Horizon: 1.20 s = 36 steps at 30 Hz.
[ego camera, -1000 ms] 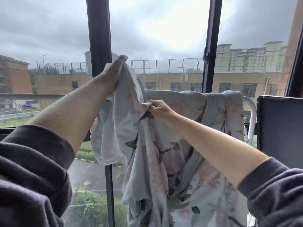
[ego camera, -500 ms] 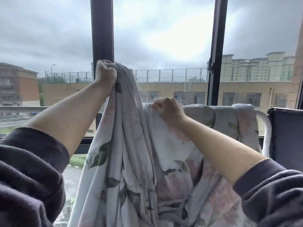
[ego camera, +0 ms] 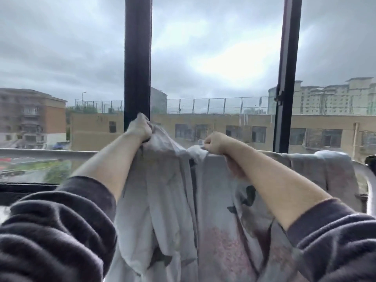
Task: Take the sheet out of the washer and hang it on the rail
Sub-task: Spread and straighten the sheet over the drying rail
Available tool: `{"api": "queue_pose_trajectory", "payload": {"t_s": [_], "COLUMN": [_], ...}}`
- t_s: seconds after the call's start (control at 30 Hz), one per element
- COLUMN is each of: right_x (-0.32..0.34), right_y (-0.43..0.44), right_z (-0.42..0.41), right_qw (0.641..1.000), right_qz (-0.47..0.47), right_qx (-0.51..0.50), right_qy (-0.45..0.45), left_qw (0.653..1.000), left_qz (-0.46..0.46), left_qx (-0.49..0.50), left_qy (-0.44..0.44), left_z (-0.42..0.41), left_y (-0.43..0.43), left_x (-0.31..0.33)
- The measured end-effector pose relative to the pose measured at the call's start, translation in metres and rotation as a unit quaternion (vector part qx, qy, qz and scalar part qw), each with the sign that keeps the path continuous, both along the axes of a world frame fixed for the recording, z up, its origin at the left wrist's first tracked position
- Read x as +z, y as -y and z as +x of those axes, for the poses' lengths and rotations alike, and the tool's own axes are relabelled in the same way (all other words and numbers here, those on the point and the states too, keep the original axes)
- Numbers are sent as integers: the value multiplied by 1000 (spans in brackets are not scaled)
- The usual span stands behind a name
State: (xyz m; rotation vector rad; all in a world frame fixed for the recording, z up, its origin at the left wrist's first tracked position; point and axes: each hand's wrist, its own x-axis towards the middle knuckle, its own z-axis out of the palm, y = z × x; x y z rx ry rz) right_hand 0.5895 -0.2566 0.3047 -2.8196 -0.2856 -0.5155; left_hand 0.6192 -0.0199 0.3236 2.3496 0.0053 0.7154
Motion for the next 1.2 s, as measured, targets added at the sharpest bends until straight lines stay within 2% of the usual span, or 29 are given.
{"api": "queue_pose_trajectory", "payload": {"t_s": [0.03, 0.07, 0.1, 0.13, 0.2, 0.27, 0.37, 0.4, 0.5, 0.63, 0.73, 0.8, 0.87, 0.93, 0.97, 1.03, 1.07, 1.13, 1.2], "right_x": [-1, 1, 2, 4, 6, 0, 1, 2, 1, -1, 0, 0, 0, 0, 1, 3, 2, 2, 3], "right_y": [-3, -5, -9, -15, -26, -30, -31, -31, -31, -27, -23, -23, -23, -23, -22, -19, -18, -15, -11], "right_z": [-3, -11, -17, -23, -38, -43, -46, -45, -43, -39, -36, -36, -38, -37, -38, -38, -36, -32, -29], "right_qw": [999, 998, 994, 985, 971, 965, 955, 954, 956, 966, 966, 965, 959, 944, 934, 914, 905, 900, 903], "right_qz": [-21, -5, 45, 90, 81, 39, 99, 100, 89, 84, 110, 133, 167, 205, 227, 280, 305, 325, 303], "right_qx": [16, 48, 94, 141, 200, 218, 244, 251, 256, 230, 222, 215, 219, 243, 255, 270, 273, 266, 276], "right_qy": [-39, -43, -35, -40, -102, -140, -134, -127, -113, -79, -78, -69, -71, -91, -103, -116, -116, -113, -127], "left_qw": [990, 960, 928, 908, 905, 922, 968, 972, 956, 929, 903, 920, 938, 937, 937, 952, 969, 986, 970], "left_qz": [82, 169, 215, 238, 273, 284, 210, 193, 198, 206, 260, 281, 287, 285, 281, 232, 171, -8, -152], "left_qx": [-1, 1, 3, 5, 23, 47, 119, 135, 116, 54, 71, 101, 159, 199, 204, 188, 157, 100, 94], "left_qy": [-117, -225, -303, -344, -326, -259, -73, 0, 182, 302, 333, 253, 109, 46, 41, 64, 82, 132, 165], "left_z": [7, 6, 3, -2, -9, -14, -22, -29, -64, -116, -145, -159, -166, -161, -157, -152, -151, -156, -148], "left_y": [-1, -1, -1, 1, 7, 10, 6, 8, 20, 34, 43, 59, 79, 95, 98, 96, 92, 83, 66], "left_x": [-9, -12, -13, -12, -9, -13, -12, -10, -14, -61, -99, -119, -128, -129, -127, -124, -121, -109, -77]}}
